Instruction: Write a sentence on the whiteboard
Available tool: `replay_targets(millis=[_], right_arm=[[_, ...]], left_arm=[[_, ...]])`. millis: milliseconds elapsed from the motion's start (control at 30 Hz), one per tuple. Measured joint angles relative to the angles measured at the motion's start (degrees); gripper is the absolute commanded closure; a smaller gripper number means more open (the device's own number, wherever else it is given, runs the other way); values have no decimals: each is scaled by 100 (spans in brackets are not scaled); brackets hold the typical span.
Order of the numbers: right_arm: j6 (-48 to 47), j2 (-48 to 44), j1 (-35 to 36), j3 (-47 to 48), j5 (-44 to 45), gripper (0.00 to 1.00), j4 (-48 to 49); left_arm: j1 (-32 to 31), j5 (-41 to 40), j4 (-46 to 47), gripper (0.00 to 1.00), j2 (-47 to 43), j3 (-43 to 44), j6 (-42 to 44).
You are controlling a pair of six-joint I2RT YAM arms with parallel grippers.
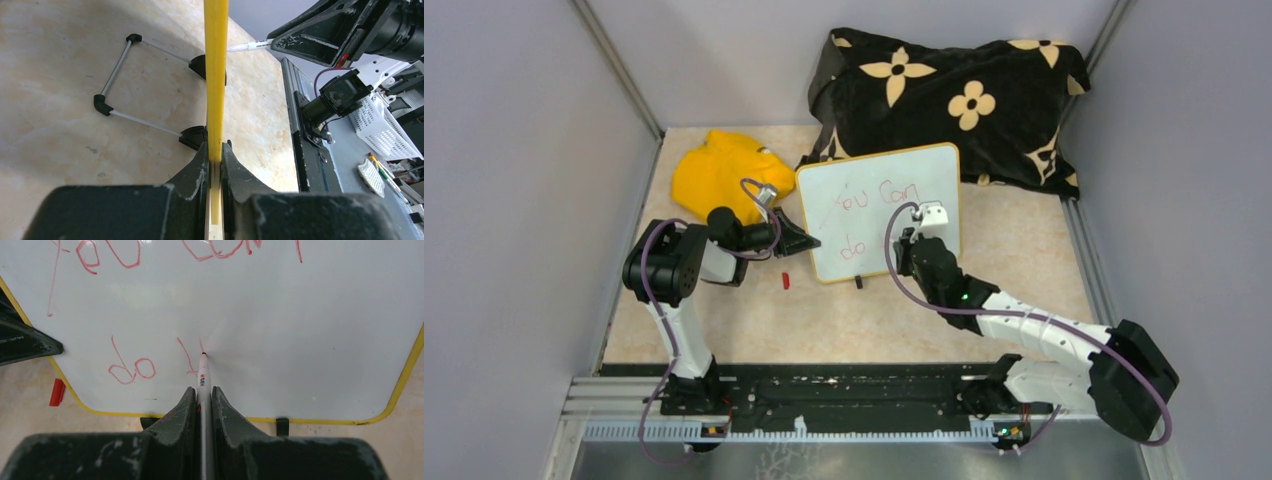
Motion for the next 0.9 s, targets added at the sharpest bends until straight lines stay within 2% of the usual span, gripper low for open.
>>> replay_targets(millis=[900], right_arm=[[302, -214, 0, -461, -219, 100, -133]], left_arm=[[0, 0, -9, 100, 0, 2, 4]])
